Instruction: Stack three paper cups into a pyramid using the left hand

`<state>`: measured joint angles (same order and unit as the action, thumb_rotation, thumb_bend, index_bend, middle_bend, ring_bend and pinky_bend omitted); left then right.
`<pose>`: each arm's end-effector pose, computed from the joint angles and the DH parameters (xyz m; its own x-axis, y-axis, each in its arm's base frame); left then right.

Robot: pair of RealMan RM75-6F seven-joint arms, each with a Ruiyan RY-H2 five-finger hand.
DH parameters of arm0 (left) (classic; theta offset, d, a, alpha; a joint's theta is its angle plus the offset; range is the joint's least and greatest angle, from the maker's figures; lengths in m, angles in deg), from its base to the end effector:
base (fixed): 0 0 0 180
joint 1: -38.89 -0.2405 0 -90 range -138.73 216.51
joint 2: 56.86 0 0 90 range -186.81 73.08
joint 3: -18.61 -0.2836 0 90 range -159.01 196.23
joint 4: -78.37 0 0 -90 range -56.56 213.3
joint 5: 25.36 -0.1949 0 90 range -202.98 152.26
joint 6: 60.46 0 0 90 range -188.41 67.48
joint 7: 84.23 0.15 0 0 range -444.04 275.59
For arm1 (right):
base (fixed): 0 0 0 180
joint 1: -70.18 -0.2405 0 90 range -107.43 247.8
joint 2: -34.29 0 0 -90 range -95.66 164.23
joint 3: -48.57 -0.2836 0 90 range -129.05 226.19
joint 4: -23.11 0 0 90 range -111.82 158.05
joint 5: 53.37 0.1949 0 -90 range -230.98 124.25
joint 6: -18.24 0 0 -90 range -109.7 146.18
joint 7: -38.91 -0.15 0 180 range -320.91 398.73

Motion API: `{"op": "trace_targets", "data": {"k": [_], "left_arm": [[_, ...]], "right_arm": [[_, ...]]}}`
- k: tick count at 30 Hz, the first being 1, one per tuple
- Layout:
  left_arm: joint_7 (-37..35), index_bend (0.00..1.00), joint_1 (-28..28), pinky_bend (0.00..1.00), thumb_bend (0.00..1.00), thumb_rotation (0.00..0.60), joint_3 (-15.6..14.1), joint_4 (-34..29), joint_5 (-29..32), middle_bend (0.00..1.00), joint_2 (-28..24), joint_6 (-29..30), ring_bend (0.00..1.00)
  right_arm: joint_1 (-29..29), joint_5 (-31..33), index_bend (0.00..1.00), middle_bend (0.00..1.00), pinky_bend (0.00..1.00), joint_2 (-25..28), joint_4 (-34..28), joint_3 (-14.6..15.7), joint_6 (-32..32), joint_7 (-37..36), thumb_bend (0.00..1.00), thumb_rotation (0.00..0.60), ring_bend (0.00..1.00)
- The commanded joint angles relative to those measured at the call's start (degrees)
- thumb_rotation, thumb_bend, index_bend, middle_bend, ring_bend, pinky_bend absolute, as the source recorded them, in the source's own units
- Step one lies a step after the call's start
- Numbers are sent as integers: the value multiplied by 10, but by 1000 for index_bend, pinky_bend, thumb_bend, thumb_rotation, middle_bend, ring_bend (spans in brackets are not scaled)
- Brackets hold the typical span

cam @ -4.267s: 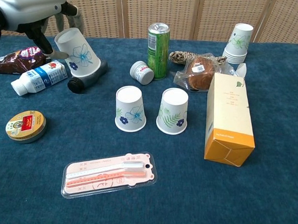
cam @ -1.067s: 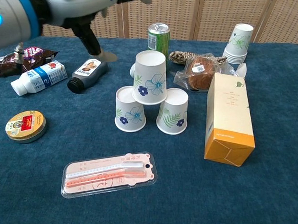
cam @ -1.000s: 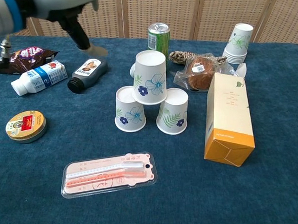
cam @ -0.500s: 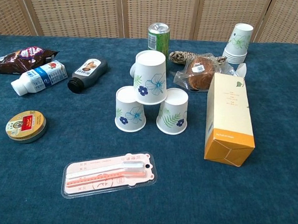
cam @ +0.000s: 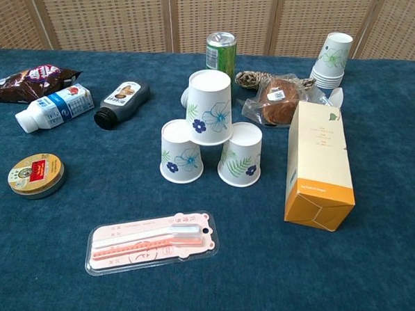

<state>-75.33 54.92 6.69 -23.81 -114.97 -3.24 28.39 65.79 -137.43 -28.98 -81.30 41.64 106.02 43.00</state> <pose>-0.2841 0.1927 0.2070 0.5725 0.0713 0.8168 0.8083 -0.2162 -0.5477 -0.2885 -0.1946 0.1926 0.2709 0.0940 0.9580 -0.9624 0.0046 0.2717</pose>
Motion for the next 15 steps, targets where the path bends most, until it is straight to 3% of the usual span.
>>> {"op": "trace_targets", "data": {"k": [1,8,15], "left_arm": [[-33,0,-35,0,287,600,-7,30,-13,0,21,28,0],[-82,0,-83,0,287,600,5,79,-28,0,47,68,0],[-123,0,-97,0,286,600,16,95,-37,0,50,66,0]], "right_arm": [[1,0,14,0,0,1,-1,0,1,-1,193,600,0],[0,2,14,0,0,1,-1,-2,1,1,193,600,0],[0,1,14,0,0,0,-1,1,-1,12,194,600,0]]}}
